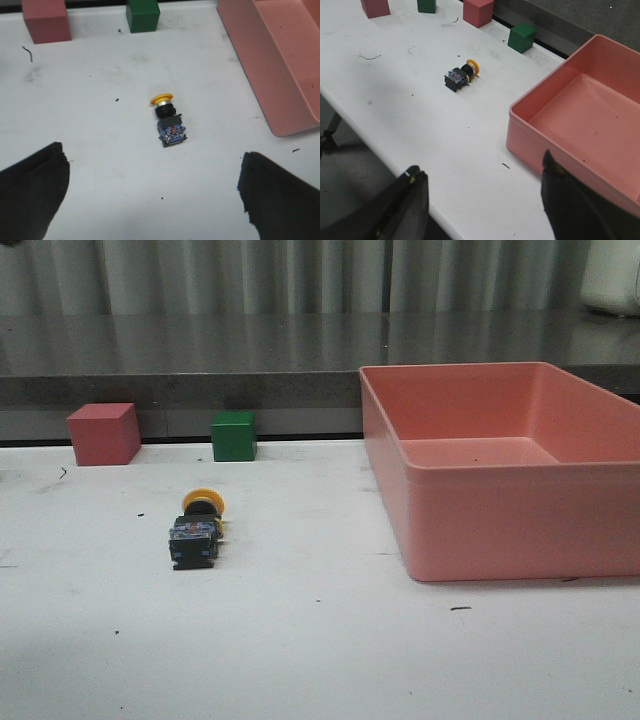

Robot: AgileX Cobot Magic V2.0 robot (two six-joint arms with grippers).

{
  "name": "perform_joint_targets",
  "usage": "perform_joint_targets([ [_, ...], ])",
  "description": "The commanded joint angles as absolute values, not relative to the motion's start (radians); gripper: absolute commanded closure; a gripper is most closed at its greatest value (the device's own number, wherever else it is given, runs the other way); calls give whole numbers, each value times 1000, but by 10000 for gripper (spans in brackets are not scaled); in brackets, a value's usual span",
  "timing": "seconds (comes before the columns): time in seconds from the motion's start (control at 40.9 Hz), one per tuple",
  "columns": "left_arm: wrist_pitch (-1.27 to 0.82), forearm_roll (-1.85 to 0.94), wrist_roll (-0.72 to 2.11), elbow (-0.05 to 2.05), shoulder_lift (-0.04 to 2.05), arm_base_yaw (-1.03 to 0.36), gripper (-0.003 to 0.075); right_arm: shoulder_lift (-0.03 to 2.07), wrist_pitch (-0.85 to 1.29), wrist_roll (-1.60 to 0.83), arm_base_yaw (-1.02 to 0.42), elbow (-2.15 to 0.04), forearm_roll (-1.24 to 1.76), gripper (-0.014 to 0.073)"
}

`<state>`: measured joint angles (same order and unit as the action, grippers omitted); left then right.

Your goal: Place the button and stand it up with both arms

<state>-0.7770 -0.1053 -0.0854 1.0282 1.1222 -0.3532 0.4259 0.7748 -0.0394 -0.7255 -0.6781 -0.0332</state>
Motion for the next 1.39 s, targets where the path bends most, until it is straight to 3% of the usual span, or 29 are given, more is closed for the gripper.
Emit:
perform_joint_targets([
  [0.0, -778, -123, -95, 1131, 1210, -390, 62, 430, 695, -48, -721, -701, -33, 97],
  [0.538, -1128, -134, -188, 1553, 1736, -457, 62, 430, 695, -48, -721, -701, -33, 97],
  [1.198, -1258, -56, -304, 1835, 2044, -453, 63, 430, 695, -48, -721, -701, -33, 97],
  [1.369, -1260, -61, -312, 1867, 2097, -437, 97, 430, 695, -48, -721, -701, -33, 97],
])
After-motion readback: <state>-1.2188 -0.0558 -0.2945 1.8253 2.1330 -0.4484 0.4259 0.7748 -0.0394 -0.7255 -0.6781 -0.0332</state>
